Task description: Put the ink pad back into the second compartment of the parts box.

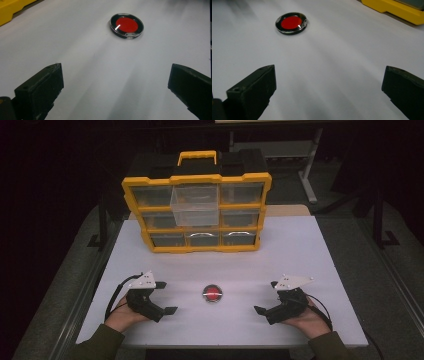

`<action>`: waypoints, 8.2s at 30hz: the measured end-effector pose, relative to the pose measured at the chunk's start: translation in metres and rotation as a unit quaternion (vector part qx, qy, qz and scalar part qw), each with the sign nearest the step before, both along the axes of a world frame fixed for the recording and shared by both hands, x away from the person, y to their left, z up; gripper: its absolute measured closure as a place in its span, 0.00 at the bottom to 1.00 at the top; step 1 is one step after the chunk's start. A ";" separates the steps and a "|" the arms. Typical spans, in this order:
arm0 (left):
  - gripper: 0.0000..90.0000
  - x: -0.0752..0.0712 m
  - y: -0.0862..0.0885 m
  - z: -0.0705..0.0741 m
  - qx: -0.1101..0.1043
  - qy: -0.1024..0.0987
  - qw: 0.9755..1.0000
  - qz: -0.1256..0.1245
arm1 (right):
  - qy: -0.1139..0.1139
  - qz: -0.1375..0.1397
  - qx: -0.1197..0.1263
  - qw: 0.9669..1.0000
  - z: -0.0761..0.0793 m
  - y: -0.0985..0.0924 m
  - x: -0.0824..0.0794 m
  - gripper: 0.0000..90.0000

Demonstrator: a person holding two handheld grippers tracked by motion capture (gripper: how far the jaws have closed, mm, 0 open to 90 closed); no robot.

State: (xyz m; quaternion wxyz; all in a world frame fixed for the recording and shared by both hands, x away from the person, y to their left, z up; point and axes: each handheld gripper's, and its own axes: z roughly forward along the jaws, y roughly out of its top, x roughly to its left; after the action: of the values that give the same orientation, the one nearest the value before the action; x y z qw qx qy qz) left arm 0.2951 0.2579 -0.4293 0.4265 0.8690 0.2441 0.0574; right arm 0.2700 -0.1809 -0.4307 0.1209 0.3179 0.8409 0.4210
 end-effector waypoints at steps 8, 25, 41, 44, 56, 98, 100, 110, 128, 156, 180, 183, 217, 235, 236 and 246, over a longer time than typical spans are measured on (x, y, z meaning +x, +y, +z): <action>0.00 0.000 0.000 0.000 0.002 0.002 1.000 -0.002 | 0.002 0.001 0.002 1.000 0.000 0.000 0.000 0.00; 0.00 0.007 -0.009 0.006 0.012 0.002 1.000 -0.013 | 0.000 0.000 -0.004 1.000 -0.001 0.001 0.000 0.00; 0.00 0.013 -0.025 0.013 0.015 0.000 0.999 -0.032 | 0.000 -0.001 -0.004 1.000 -0.001 0.001 0.001 0.00; 0.01 0.014 -0.026 0.013 0.006 0.001 0.999 -0.033 | 0.000 -0.001 -0.002 1.000 -0.001 0.001 0.001 0.00; 0.01 0.016 -0.030 0.017 0.000 -0.005 1.000 -0.030 | -0.002 0.001 -0.002 1.000 -0.002 0.001 0.001 0.00; 0.01 0.031 -0.056 0.025 0.003 -0.013 0.998 -0.054 | -0.003 -0.003 0.000 1.000 -0.003 0.001 0.000 0.00; 0.01 0.032 -0.059 0.025 0.003 -0.014 0.998 -0.056 | -0.002 -0.003 0.001 1.000 -0.003 0.001 0.000 0.00; 0.01 0.035 -0.069 0.026 0.005 -0.013 0.998 -0.066 | -0.003 -0.002 0.001 1.000 -0.004 0.000 0.001 0.00; 0.01 0.044 -0.088 0.027 0.006 -0.014 0.996 -0.082 | -0.001 -0.001 0.002 1.000 -0.004 0.000 0.000 0.00; 0.01 0.057 -0.117 0.023 0.004 -0.010 0.994 -0.104 | 0.005 0.009 -0.001 1.000 -0.008 0.003 0.001 0.00; 0.01 0.059 -0.129 0.011 0.054 -0.005 0.990 -0.129 | 0.005 0.009 -0.007 1.000 -0.011 0.004 0.005 0.00; 0.01 0.060 -0.130 0.009 0.057 0.002 0.990 -0.132 | 0.006 0.007 -0.006 1.000 -0.011 0.003 0.005 0.00; 0.06 0.055 -0.142 -0.016 0.126 0.014 0.980 -0.152 | 0.005 0.008 -0.009 1.000 -0.011 0.002 0.004 0.00; 0.25 0.054 -0.140 -0.013 0.131 0.000 0.981 -0.145 | 0.003 0.009 -0.014 1.000 -0.011 0.002 0.004 0.00; 0.26 0.054 -0.139 -0.013 0.131 0.000 0.981 -0.146 | 0.003 0.009 -0.014 1.000 -0.011 0.002 0.004 0.00; 0.32 0.054 -0.138 -0.012 0.134 -0.003 0.980 -0.149 | 0.003 0.008 -0.014 1.000 -0.011 0.002 0.004 0.00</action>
State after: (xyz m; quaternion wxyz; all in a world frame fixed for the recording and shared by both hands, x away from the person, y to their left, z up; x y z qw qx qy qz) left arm 0.3492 0.1196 -0.4413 0.3110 0.9446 0.1008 0.0279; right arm 0.2737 -0.1791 -0.4418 0.1192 0.3106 0.8494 0.4096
